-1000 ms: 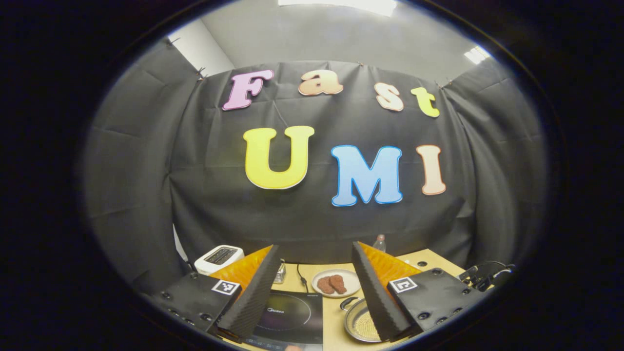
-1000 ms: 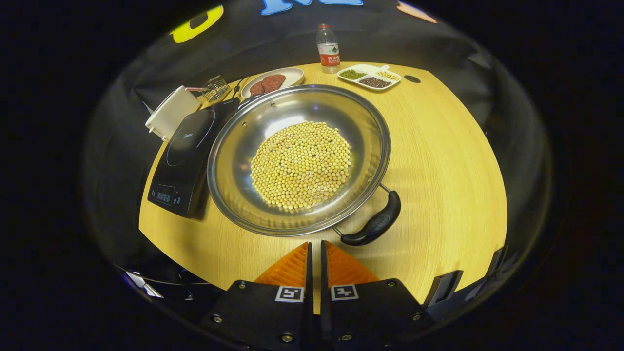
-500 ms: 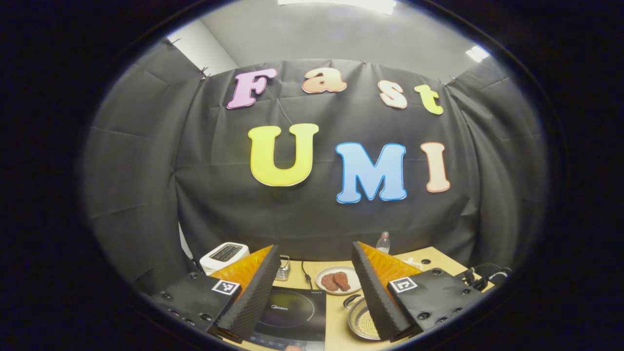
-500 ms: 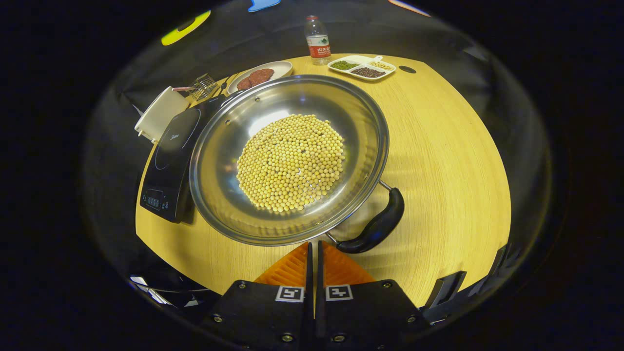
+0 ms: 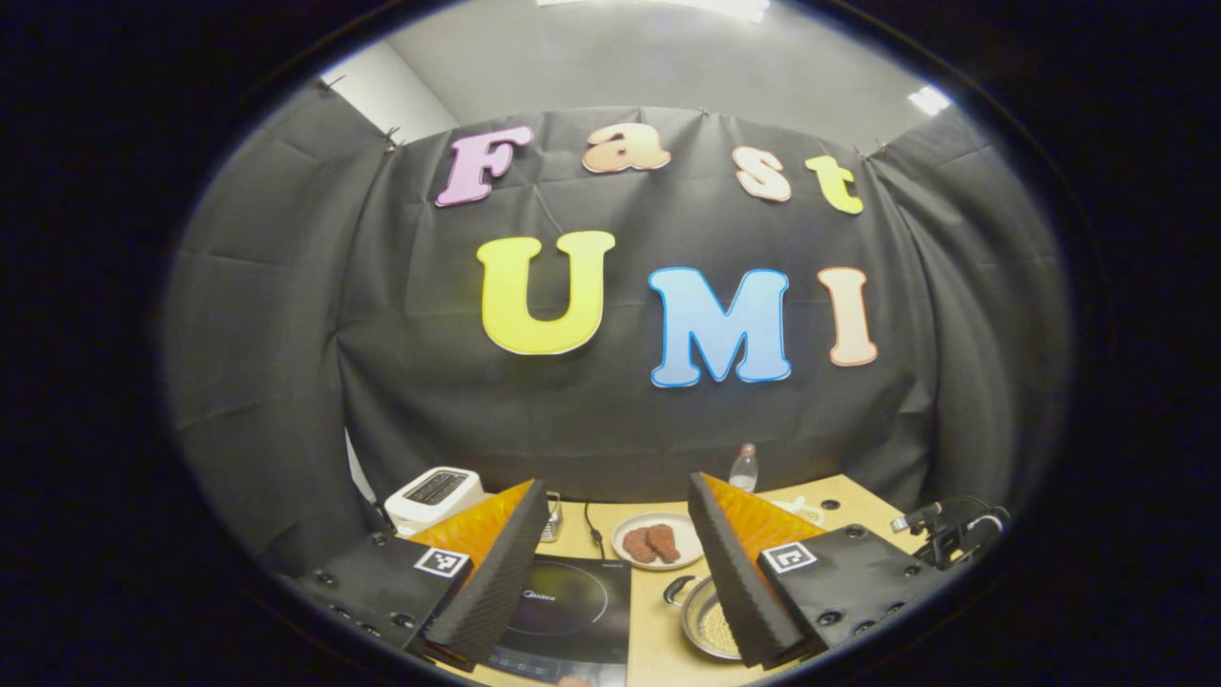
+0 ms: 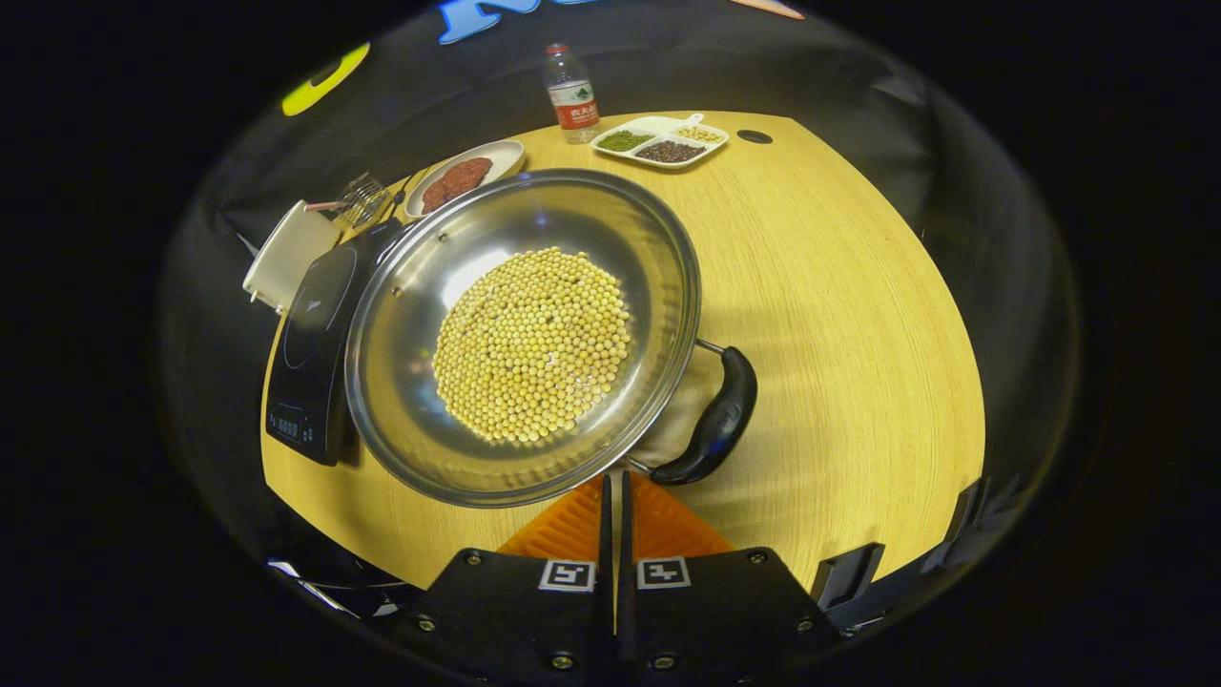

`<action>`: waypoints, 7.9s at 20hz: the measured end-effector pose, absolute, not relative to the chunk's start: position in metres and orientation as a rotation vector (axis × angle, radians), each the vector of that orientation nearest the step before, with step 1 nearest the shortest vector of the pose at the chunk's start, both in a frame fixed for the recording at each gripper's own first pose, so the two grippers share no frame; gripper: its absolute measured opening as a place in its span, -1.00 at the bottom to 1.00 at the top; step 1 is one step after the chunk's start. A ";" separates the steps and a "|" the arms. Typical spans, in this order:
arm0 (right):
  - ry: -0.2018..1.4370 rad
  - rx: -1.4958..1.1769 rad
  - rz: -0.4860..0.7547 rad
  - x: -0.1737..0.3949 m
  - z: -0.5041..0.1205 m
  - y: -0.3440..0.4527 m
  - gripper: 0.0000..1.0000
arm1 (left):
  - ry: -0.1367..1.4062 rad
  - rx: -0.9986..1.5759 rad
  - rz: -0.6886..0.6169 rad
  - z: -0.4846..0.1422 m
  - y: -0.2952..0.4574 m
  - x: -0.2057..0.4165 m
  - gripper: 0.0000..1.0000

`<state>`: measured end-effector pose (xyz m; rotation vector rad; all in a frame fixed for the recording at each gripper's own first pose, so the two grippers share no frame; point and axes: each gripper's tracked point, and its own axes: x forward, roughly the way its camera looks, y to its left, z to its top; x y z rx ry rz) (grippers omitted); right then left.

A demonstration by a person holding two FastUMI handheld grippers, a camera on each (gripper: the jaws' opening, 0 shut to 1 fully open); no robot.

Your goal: First push the handle of the pot to place it horizontally, then grasp the pot with both hands and set it on the induction cooktop.

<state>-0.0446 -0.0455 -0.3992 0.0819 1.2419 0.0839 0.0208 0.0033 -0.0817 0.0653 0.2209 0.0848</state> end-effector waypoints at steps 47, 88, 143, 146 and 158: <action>1.131 0.071 -0.021 0.046 -0.395 -0.131 -0.91 | 0.344 0.030 0.014 -0.143 -0.035 0.032 0.99; 0.718 -0.029 0.037 0.116 -0.425 -0.125 1.00 | 0.785 0.020 0.004 -0.466 -0.062 0.069 0.94; 0.831 0.091 0.082 0.082 -0.320 0.119 0.14 | 0.783 -0.034 -0.031 -0.331 0.162 0.068 0.34; 0.841 0.097 0.091 0.090 -0.327 0.144 0.15 | 0.784 -0.038 -0.015 -0.333 0.190 0.073 0.27; 0.890 0.100 0.117 0.130 -0.358 0.224 0.14 | 0.808 -0.037 0.027 -0.364 0.276 0.105 0.27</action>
